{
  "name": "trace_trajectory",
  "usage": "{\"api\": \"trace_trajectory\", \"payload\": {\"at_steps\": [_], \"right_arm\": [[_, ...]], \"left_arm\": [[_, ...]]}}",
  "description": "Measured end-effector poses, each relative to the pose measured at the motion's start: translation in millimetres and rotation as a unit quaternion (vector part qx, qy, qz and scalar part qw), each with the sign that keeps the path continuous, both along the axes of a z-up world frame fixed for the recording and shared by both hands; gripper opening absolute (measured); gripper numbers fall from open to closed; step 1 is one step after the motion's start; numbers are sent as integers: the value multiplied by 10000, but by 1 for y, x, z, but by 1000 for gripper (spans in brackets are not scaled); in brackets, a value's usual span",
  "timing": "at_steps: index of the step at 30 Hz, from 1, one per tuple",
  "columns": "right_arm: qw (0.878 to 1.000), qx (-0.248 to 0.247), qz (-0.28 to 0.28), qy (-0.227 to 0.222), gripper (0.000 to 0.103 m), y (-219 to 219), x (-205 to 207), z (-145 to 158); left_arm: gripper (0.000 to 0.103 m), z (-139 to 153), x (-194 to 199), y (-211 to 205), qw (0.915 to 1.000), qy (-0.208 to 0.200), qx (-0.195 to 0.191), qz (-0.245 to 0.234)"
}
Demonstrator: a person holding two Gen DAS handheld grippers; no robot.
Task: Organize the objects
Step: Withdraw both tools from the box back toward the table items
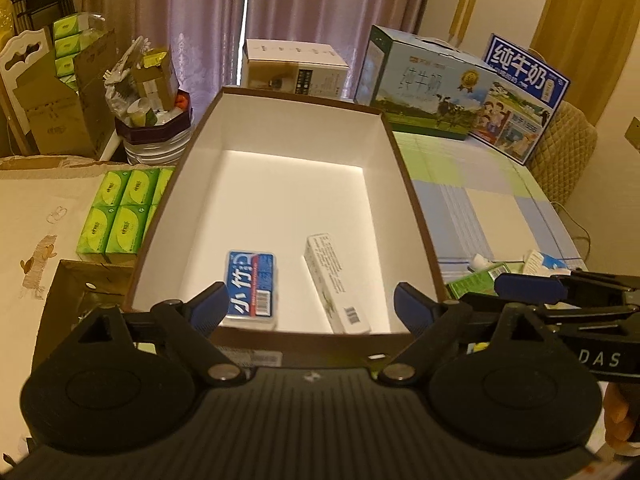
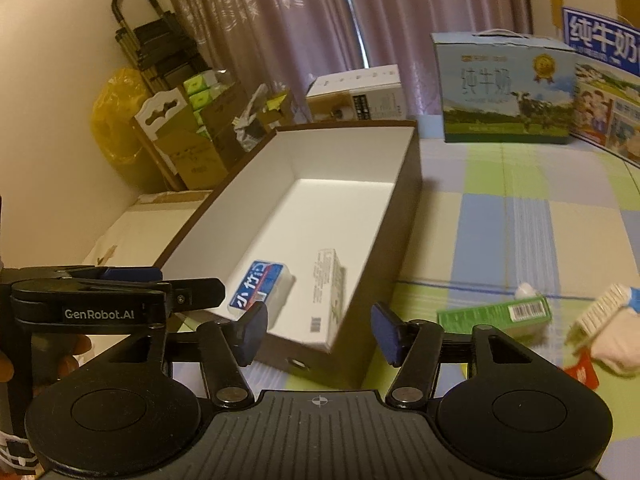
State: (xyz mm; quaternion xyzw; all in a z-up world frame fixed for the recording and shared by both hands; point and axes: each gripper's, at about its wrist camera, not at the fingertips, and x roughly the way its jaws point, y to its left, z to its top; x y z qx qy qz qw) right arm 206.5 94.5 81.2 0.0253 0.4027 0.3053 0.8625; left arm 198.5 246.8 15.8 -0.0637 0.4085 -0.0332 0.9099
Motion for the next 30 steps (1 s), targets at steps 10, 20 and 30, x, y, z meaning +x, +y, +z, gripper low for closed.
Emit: {"api": "trace_trajectory", "payload": {"at_steps": [10, 20, 30], "right_arm": [[10000, -20, 11, 49, 57, -37, -17, -1], [9993, -237, 238, 162, 57, -95, -23, -12], [9988, -363, 188, 274, 57, -171, -18, -15]], "left_arm": [[87, -2, -21, -27, 9999, 77, -16, -95], [87, -9, -43, -75, 9998, 186, -36, 11], [87, -20, -49, -150, 9992, 388, -96, 6]]}}
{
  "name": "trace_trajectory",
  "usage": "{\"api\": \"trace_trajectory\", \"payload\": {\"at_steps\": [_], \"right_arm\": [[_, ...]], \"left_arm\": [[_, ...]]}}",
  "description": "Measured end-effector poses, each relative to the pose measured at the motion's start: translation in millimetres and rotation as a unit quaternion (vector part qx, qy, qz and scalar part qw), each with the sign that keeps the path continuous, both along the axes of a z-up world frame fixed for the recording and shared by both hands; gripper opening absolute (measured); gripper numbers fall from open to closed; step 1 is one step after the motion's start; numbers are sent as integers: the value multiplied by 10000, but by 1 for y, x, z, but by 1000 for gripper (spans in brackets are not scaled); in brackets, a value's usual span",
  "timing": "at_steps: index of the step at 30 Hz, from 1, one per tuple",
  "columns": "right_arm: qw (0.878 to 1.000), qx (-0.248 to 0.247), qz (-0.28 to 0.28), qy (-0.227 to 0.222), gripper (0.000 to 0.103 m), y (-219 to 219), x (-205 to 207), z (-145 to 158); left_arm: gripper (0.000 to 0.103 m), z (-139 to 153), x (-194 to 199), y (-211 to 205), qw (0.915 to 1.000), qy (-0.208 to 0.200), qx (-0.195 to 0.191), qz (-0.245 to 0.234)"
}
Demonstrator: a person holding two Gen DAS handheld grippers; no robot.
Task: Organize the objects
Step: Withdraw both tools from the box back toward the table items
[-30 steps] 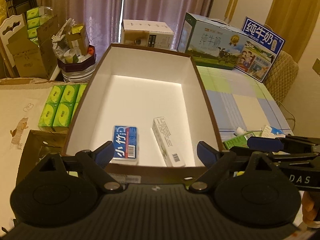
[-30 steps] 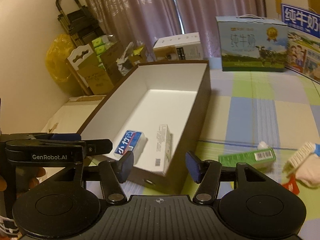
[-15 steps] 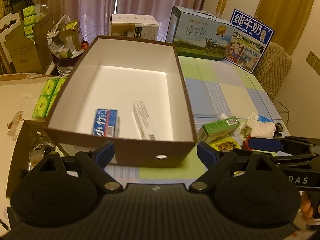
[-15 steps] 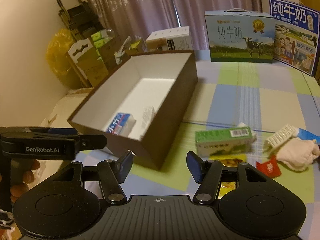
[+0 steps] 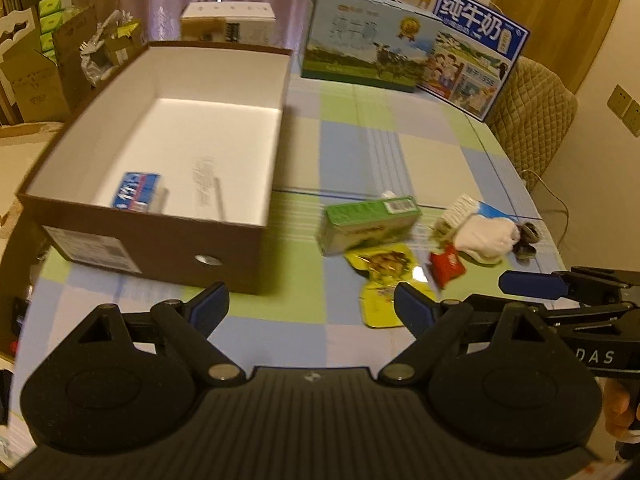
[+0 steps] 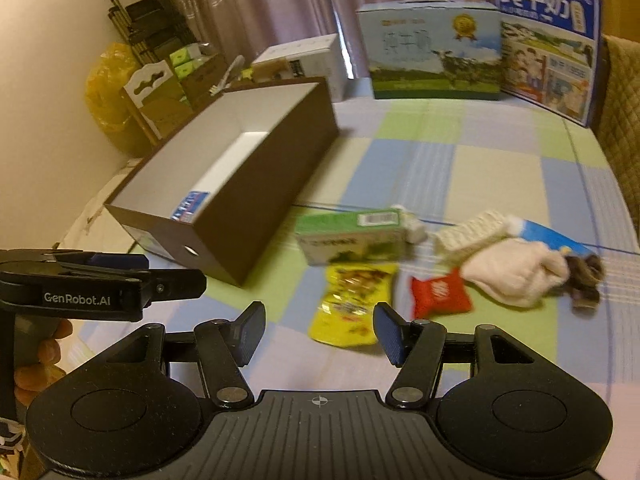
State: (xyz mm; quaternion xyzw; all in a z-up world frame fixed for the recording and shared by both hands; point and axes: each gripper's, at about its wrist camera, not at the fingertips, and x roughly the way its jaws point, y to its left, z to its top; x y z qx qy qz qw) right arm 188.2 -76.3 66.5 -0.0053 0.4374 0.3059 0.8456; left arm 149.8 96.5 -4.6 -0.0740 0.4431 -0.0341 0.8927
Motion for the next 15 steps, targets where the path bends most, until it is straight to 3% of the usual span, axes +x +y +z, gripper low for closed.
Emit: {"api": "trace_trajectory", "payload": {"at_steps": [15], "right_arm": [[9985, -57, -481, 246, 57, -74, 17, -15]], "left_arm": [[87, -24, 13, -78, 9993, 286, 12, -260]]}}
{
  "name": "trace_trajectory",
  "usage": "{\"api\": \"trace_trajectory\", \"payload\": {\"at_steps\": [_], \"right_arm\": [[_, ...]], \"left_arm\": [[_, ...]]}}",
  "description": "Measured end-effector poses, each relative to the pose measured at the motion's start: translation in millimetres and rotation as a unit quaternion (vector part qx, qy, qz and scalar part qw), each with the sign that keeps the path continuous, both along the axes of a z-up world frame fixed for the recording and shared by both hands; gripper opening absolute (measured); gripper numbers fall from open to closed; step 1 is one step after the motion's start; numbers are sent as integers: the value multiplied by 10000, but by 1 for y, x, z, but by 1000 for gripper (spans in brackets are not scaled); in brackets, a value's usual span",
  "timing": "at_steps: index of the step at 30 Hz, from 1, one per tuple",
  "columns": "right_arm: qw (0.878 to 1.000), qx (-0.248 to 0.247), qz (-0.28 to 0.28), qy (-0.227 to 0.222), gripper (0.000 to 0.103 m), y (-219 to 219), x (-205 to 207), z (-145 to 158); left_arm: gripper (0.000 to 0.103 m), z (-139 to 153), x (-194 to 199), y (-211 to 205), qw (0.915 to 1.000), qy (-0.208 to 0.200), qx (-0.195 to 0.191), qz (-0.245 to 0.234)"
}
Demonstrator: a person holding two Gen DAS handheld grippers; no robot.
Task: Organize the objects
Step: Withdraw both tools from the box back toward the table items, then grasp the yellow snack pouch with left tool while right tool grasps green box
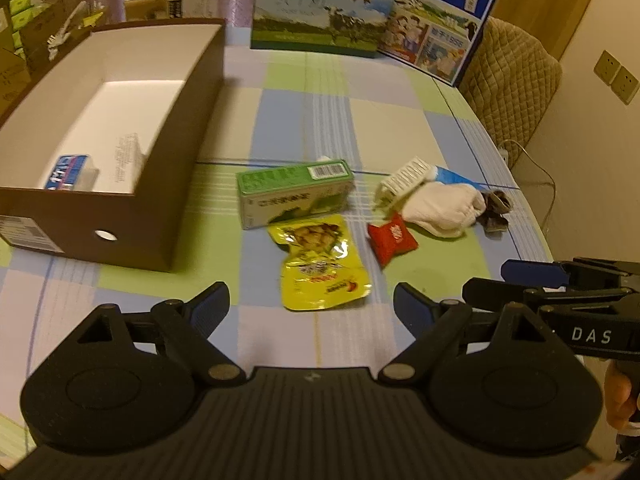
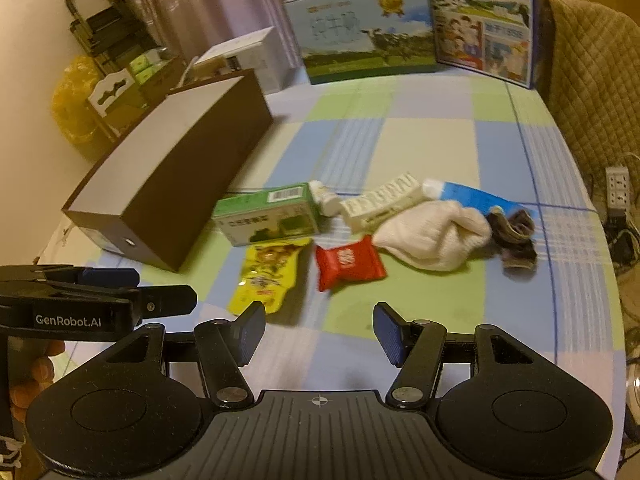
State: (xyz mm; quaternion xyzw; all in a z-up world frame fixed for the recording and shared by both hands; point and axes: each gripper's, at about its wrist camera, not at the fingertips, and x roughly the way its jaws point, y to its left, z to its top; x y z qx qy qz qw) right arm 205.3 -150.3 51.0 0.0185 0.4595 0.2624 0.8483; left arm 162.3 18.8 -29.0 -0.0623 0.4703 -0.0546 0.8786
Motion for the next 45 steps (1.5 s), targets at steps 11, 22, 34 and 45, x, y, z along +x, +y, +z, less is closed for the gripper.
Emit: {"api": "trace_trajectory", "payload": {"at_steps": [11, 22, 34, 45], "right_arm": [[9985, -69, -480, 242, 57, -24, 21, -23], [9954, -103, -853, 413, 57, -36, 40, -37], [9934, -124, -1002, 542, 57, -37, 52, -47], [9950, -135, -769, 625, 57, -22, 53, -53]], "left_arm": [[87, -32, 31, -24, 9995, 313, -32, -54], [87, -68, 75, -28, 9979, 648, -11, 35], [86, -89, 101, -30, 9968, 781, 166, 69], [69, -96, 94, -28, 9979, 577, 295, -58]]}}
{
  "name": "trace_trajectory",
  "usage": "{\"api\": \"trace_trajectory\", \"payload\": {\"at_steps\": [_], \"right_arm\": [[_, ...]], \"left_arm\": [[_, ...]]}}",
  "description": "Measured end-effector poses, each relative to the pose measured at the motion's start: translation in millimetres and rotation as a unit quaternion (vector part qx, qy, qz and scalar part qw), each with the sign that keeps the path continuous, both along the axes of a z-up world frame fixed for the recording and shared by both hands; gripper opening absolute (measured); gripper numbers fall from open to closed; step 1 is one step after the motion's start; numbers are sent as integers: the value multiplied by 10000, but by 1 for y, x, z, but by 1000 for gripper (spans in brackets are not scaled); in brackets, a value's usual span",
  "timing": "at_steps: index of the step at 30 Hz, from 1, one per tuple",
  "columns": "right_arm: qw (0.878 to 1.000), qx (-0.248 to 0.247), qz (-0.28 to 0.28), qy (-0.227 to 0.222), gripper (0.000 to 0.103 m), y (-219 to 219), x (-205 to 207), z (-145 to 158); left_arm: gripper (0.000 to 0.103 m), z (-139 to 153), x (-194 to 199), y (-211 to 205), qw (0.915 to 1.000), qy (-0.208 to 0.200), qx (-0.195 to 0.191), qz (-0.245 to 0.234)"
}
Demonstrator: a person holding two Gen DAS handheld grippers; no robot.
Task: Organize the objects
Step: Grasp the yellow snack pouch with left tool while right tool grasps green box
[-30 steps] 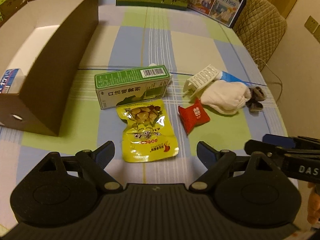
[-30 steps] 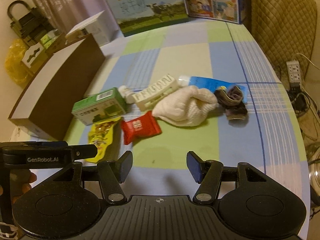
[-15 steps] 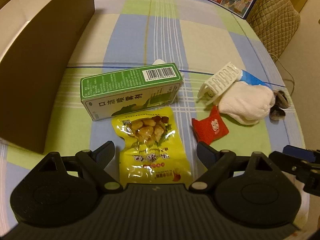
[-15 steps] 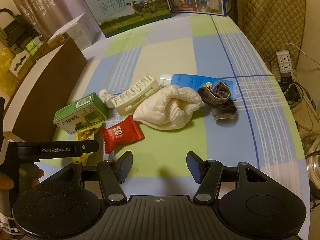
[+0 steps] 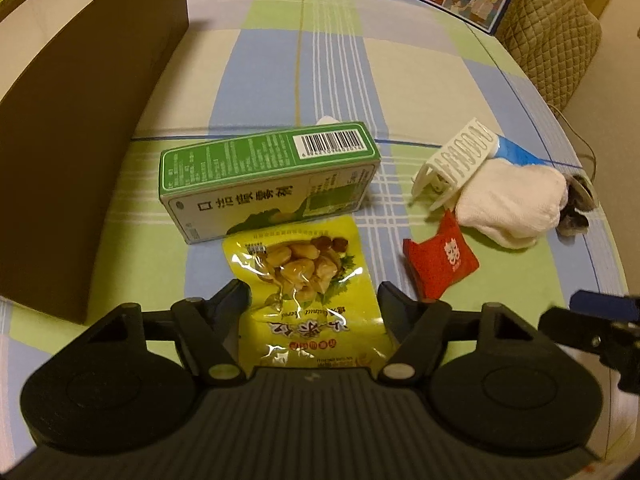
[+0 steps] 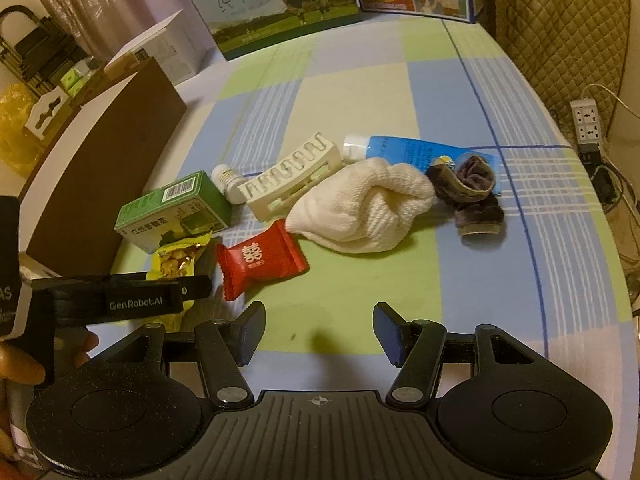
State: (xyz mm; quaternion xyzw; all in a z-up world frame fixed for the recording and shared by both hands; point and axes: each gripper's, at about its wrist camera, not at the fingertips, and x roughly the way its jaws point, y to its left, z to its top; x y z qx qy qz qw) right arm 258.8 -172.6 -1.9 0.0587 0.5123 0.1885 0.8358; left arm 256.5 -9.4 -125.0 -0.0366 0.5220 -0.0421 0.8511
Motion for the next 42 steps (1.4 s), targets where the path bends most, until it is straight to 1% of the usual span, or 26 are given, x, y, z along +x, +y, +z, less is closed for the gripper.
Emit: {"api": "trace_trajectory", "payload": {"at_steps": [3, 7, 10, 14, 17, 22, 26, 30, 34, 39, 42], "right_arm": [[10000, 11, 87, 13, 57, 4, 0, -1], [9998, 28, 185, 36, 57, 8, 0, -2], [9996, 72, 278, 22, 57, 11, 0, -2], [9989, 134, 442, -32, 57, 18, 0, 1], [9982, 126, 579, -77, 57, 25, 0, 2], [9956, 201, 905, -166, 57, 40, -2, 3], [9906, 192, 1296, -387, 57, 56, 1, 7], [9815, 246, 1756, -715, 57, 74, 12, 14], [9644, 264, 2341, -1203, 57, 98, 27, 19], [9386, 36, 3032, -1643, 57, 127, 48, 6], [9267, -6, 3338, -1727, 57, 139, 59, -4]], "left_arm": [[68, 1, -7, 2, 10000, -26, 7, -40], [62, 6, -23, 8, 9999, -87, 59, -113], [58, 9, -32, 16, 9999, -85, 45, -55], [54, 13, -44, 29, 9999, -54, -8, 106], [51, 17, -54, 38, 9997, -53, 29, 239], [50, 25, -71, 60, 9983, -63, 21, 578], [50, 31, -86, 82, 9958, -82, 39, 907], [50, 36, -101, 103, 9914, -113, 78, 1302], [50, 39, -115, 125, 9852, -146, 128, 1702], [50, 42, -130, 150, 9758, -193, 163, 2174], [50, 43, -139, 163, 9702, -208, 153, 2409]]}}
